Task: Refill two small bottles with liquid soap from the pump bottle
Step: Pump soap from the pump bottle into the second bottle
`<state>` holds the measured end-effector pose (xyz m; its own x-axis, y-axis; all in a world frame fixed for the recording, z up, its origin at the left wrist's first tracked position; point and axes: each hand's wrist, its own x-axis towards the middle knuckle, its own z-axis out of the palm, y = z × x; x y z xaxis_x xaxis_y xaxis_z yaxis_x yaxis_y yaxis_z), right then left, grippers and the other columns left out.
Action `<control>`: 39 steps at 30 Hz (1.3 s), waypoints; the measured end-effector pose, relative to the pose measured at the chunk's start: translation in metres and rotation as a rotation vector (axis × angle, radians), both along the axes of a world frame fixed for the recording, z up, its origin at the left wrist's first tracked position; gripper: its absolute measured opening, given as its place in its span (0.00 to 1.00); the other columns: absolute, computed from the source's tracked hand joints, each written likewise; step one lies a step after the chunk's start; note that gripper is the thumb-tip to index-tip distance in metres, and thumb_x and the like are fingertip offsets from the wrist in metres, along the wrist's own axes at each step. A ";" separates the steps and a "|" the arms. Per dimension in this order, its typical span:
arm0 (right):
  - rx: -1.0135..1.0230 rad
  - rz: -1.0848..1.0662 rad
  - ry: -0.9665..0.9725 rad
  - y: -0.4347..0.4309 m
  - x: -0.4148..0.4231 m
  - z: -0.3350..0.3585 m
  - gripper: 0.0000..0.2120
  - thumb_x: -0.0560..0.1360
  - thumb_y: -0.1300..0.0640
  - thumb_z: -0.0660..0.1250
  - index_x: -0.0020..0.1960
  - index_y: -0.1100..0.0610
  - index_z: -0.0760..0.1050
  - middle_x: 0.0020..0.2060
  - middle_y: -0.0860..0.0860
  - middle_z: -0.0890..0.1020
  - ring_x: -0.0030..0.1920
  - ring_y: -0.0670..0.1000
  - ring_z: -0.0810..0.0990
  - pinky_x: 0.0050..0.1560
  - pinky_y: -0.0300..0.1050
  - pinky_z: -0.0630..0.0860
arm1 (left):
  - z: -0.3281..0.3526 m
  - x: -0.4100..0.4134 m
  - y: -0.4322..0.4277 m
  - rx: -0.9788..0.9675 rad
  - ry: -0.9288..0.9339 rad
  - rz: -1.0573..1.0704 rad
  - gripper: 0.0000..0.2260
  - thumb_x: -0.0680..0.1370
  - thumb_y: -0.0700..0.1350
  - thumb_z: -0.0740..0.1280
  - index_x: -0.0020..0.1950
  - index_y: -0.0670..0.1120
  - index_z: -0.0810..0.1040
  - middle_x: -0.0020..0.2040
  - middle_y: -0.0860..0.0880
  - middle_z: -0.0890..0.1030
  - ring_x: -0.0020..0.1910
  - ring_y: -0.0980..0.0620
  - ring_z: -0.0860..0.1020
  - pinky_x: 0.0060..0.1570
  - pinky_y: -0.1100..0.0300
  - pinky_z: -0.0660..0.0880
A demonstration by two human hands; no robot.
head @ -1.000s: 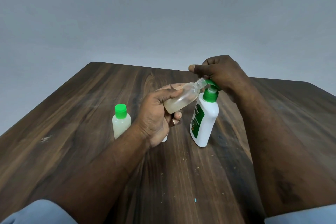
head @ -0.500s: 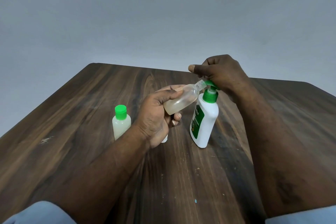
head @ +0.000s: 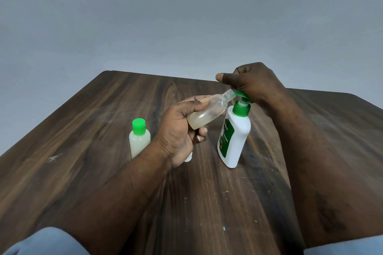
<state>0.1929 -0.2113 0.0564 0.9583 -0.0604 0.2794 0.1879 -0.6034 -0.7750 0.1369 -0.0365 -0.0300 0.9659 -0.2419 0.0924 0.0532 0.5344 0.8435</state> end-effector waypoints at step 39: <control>-0.040 -0.005 -0.014 0.003 -0.003 -0.001 0.26 0.73 0.41 0.78 0.25 0.52 0.73 0.28 0.48 0.80 0.35 0.50 0.78 0.43 0.48 0.75 | 0.001 0.000 -0.001 -0.009 0.015 0.000 0.23 0.73 0.48 0.68 0.65 0.39 0.80 0.59 0.31 0.80 0.26 0.54 0.71 0.24 0.62 0.67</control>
<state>0.1901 -0.2083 0.0558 0.9539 -0.0538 0.2952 0.1956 -0.6346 -0.7477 0.1365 -0.0372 -0.0288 0.9673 -0.2408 0.0796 0.0659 0.5420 0.8378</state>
